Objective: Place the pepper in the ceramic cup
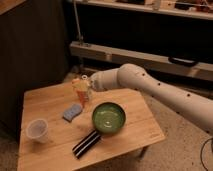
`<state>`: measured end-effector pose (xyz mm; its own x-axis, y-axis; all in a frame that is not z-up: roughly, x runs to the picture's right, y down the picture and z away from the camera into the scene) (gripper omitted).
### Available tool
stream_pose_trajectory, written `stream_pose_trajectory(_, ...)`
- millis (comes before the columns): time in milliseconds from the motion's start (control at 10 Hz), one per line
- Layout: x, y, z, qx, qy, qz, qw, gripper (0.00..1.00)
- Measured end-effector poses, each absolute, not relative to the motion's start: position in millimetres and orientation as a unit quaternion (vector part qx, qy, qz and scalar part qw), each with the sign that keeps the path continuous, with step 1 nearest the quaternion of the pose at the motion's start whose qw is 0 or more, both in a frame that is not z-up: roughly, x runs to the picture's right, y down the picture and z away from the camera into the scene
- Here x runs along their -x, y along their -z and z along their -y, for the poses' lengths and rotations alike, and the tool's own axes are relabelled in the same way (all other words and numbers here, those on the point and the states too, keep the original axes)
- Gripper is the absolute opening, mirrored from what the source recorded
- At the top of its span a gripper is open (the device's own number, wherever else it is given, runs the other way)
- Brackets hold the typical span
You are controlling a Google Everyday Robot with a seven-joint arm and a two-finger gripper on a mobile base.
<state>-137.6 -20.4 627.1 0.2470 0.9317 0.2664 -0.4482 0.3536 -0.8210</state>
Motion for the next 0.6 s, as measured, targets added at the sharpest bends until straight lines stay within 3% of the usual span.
stream_pose_trajectory(600,220,-595,-7,0.354,-0.384,0.451,0.724,0.1)
